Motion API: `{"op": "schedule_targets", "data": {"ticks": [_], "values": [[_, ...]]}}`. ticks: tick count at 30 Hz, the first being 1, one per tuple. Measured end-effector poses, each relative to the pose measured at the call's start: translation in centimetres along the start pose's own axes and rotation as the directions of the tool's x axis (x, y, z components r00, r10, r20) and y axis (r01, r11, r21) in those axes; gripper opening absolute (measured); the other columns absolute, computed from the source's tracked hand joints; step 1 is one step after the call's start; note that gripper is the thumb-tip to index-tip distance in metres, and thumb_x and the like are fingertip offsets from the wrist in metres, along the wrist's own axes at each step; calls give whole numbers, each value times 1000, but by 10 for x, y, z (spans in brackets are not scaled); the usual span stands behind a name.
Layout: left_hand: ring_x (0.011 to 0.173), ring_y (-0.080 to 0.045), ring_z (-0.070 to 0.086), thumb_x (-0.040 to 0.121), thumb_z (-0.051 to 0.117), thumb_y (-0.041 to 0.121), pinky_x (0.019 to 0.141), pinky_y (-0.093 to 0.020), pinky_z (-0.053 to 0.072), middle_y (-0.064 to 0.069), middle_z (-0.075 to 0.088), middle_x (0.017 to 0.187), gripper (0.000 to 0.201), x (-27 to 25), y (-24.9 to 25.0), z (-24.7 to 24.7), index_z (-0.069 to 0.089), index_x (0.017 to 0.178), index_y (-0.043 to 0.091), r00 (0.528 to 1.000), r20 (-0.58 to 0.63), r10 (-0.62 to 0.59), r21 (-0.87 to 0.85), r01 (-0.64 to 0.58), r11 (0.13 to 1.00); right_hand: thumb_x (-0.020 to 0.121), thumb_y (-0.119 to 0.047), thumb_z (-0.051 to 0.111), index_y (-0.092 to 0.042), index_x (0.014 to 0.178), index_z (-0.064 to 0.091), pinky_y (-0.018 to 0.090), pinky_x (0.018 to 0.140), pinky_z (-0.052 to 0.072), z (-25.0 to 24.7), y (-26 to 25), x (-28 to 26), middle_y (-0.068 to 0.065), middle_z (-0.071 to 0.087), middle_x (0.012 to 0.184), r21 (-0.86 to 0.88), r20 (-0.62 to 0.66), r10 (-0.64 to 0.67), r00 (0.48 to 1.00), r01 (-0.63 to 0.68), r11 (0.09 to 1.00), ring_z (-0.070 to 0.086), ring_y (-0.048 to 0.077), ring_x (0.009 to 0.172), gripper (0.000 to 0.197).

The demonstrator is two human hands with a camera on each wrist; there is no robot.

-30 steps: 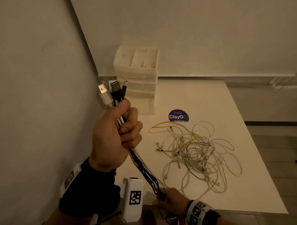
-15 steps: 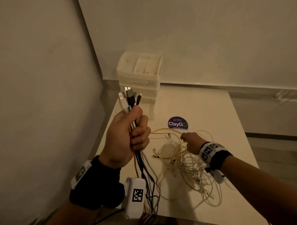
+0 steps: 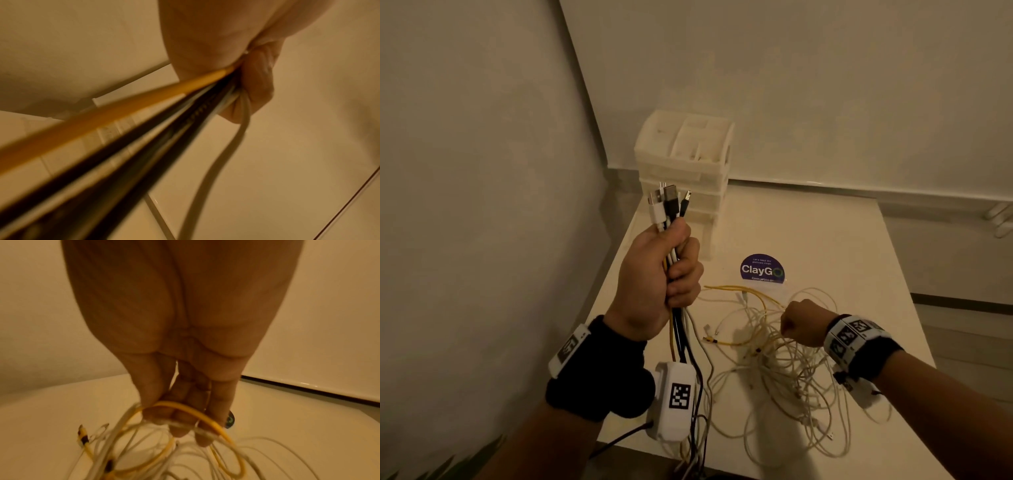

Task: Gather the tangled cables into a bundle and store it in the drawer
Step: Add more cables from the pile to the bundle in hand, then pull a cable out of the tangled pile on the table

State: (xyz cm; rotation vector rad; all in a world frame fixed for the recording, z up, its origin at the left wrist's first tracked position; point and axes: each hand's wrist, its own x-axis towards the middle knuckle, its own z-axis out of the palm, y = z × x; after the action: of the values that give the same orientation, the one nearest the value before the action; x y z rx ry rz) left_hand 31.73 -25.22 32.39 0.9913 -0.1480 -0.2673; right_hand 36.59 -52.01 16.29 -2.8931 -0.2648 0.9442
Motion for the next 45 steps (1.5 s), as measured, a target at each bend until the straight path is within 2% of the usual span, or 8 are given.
{"op": "schedule_targets", "data": {"ticks": [7,10,14,20,28,37,40,45], "values": [[34,-6,20,101,38,30,37,-14,16,4,29,50,34,13,-9,2,32,69,17,1000,-19,-7,35,8,999,92,-17,51,-2,79,59,33,65,42,-30,6,-22,13,61,78,397,-284,271,920,-145,906,55,28,73,21],[35,-7,19,102,36,29,38,-14,16,3,27,52,34,20,-14,3,32,71,17,997,-74,-12,42,15,999,93,-7,50,6,84,62,37,59,45,-41,-3,-46,14,54,68,885,-257,348,902,75,459,51,27,56,19],[35,-7,17,103,38,30,38,-14,14,1,25,53,37,35,-21,6,38,68,17,989,-146,-13,59,22,998,99,-8,45,3,99,65,34,58,41,-54,-45,-90,11,41,69,928,-365,196,910,373,-4,43,23,57,22],[39,-12,16,90,59,38,38,-19,14,-7,18,60,38,42,-37,21,37,66,19,993,-114,-21,189,42,981,94,-10,57,-20,112,72,24,61,48,-52,-103,-123,2,58,68,648,-741,84,666,676,351,54,13,57,25],[42,-8,30,100,49,28,39,-20,28,1,32,56,32,40,-51,24,43,71,18,988,-155,22,369,37,928,96,-31,56,-43,124,60,39,56,50,-33,-113,-116,-6,59,72,311,-877,-22,480,603,734,56,13,61,32],[46,-17,45,104,36,28,57,-40,54,1,33,57,31,33,-25,5,40,78,11,976,-147,162,87,-151,985,93,-35,48,-29,88,71,21,61,50,0,-100,-109,-4,65,62,571,-729,-2,684,611,548,63,11,58,25],[37,-6,24,103,37,32,37,-17,27,7,27,53,37,31,9,-12,36,69,18,968,-157,198,19,-197,980,93,-36,47,-29,74,68,20,57,45,22,-75,-98,-6,58,57,598,-625,-54,779,522,608,56,6,55,30],[33,-6,18,94,49,28,37,-14,16,6,23,49,33,20,45,-27,34,65,18,940,-132,315,159,-293,943,95,-40,51,-22,66,64,24,56,37,30,-37,-77,-3,51,54,651,-556,48,830,399,645,44,4,51,36]]}}
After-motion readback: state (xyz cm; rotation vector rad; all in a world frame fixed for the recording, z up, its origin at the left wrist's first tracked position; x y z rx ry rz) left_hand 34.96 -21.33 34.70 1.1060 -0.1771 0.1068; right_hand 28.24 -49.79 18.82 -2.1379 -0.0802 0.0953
